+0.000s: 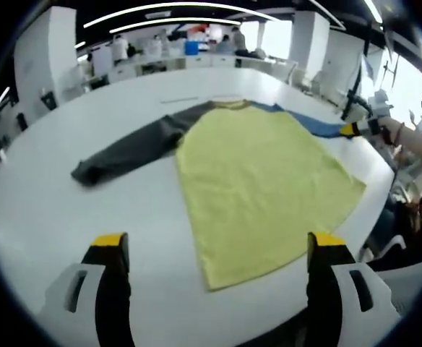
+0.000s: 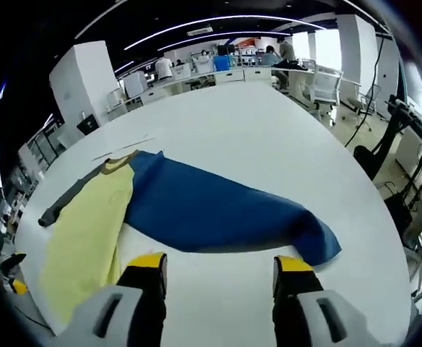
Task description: Fold the garment on the visible template until the final outline fits inside the template.
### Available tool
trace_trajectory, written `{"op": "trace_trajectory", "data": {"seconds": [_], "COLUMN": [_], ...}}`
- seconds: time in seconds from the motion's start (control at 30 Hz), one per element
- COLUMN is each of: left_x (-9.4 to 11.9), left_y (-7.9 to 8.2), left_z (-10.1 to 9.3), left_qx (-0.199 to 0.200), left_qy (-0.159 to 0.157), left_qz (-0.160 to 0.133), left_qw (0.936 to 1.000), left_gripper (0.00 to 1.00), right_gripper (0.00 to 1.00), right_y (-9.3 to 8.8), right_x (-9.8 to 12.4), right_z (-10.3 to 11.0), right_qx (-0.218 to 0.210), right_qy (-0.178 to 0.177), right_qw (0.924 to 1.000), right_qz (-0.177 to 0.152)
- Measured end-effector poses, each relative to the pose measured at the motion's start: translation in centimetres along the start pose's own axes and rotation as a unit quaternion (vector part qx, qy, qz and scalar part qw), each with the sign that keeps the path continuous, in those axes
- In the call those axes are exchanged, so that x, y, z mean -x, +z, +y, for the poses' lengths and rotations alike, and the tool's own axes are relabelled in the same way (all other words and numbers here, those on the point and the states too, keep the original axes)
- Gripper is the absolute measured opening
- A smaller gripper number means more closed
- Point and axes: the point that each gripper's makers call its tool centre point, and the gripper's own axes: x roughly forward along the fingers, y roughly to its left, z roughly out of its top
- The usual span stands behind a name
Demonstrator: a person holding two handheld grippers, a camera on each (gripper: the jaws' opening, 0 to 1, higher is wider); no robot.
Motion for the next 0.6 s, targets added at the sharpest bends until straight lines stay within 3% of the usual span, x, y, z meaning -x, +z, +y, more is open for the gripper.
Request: {"op": "trace_trajectory", "data": {"seconds": [0.1,0.2,0.37,0.6], "left_x": [0.2,0.4,0.6,0.9], "left_y": [0.7,1.3,2.0,3.1], "left_z": [-0.3,-0.6,-1.2,-2.1], "left_qx": [-0.002,-0.002,-0.003,-0.012], "left_qy": [-0.005,-0.010,-0.027,-0.052], "left_qz": [-0.003,-0.010,-0.017,-0.037], "left_qw": [1.0000,0.9999,0.9995,0.9979], "left_gripper": [0.99,0.99,0.99,0.99], "right_gripper": [0.52,0.47,0.43,0.30], "right_y": [0.3,0.7,1.0,1.5], "right_x": [-0.6,-1.1,-1.7,-2.5], "right_z": [-0.8,-1.6,-1.6,-2.0], "right_qx": [-0.003,-0.032,-0.047,-0.052], "right_qy": [-0.013,-0.026,-0.035,-0.056], "right_qw": [0.9999,0.9991,0.9983,0.9970], "right_qz": [0.004,0.007,0.006,0.007]}}
